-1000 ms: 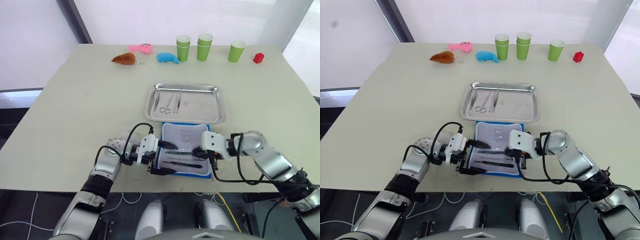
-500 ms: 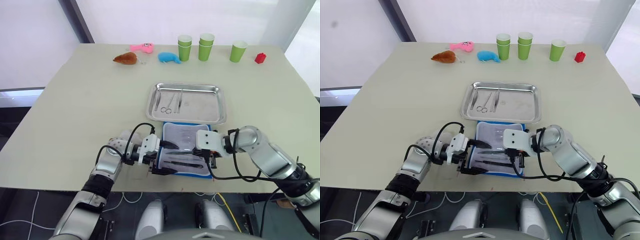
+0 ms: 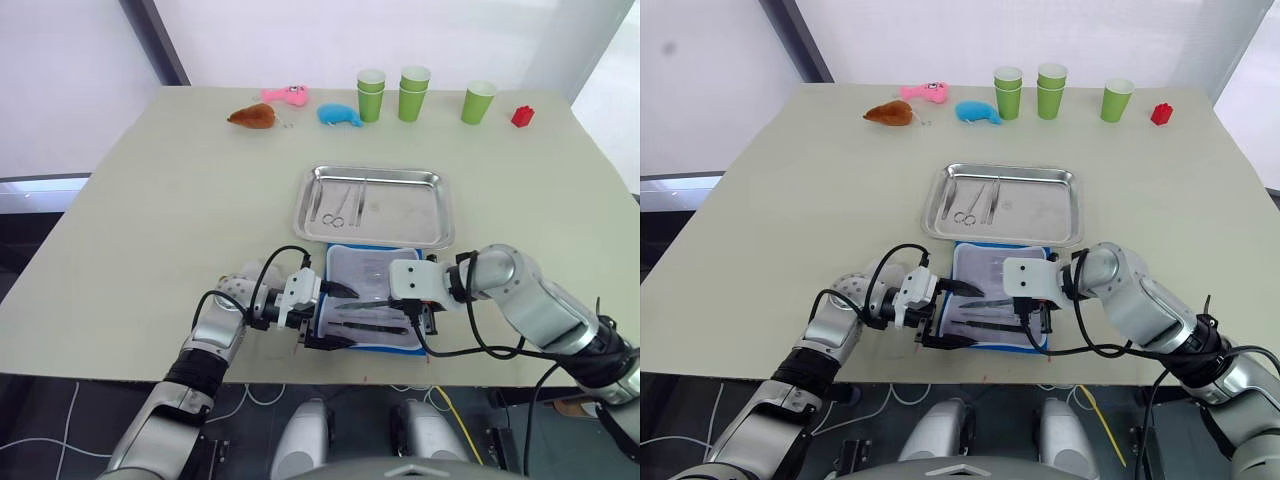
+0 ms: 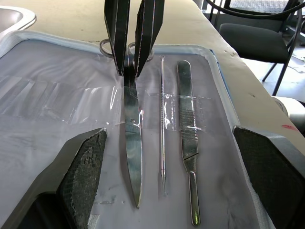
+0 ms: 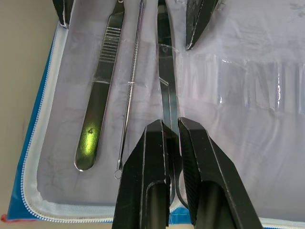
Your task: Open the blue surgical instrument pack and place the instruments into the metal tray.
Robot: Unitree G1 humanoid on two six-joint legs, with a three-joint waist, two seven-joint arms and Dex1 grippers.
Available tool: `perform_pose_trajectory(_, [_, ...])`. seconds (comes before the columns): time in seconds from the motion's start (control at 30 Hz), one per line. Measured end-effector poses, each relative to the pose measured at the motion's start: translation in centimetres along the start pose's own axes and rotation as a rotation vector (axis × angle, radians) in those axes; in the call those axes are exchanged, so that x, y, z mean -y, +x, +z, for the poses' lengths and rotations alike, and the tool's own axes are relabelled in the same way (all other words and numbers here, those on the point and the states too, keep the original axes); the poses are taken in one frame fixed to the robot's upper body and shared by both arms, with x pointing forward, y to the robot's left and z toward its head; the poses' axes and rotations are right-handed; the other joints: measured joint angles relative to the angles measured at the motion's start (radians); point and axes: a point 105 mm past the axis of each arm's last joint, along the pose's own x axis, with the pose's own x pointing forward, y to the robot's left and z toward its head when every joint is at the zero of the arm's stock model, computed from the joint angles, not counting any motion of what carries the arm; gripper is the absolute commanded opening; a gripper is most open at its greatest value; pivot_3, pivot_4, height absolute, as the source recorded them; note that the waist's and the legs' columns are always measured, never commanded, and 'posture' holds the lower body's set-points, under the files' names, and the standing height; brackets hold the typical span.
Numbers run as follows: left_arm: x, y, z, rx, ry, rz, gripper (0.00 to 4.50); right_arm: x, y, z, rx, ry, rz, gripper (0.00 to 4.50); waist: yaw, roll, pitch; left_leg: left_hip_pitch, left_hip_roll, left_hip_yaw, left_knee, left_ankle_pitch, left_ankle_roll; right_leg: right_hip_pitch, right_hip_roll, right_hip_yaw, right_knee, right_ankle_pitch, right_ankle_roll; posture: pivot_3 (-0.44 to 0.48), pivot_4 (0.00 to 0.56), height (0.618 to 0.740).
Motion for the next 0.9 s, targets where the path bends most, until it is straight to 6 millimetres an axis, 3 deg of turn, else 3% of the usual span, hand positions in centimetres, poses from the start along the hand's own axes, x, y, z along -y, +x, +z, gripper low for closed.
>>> perform_pose_trajectory(0.4, [-0.1,0.1,0.2,-0.001,0.008,-0.003,4.50,-0.1,-1.0,-0.8,-0.061,-0.019,0.002,0.10,0.002,0.000,0.000,-0.001,-0.001,-0.001,0.000,0.000,0.000,0.000,-0.001,-0.001,0.000,-0.001,0.002,0.000,0.150,0.740])
perform_pose_trajectory(0.9, [-0.2,0.2,0.2,0.000,0.014,-0.004,4.50,0.5,-5.1,-3.1,-0.093,-0.006,-0.012,0.10,0.004,0.002,0.001,-0.001,-0.001,-0.002,0.000,0.000,0.000,0.000,-0.002,-0.002,-0.001,-0.002,0.003,0.000,0.150,0.740])
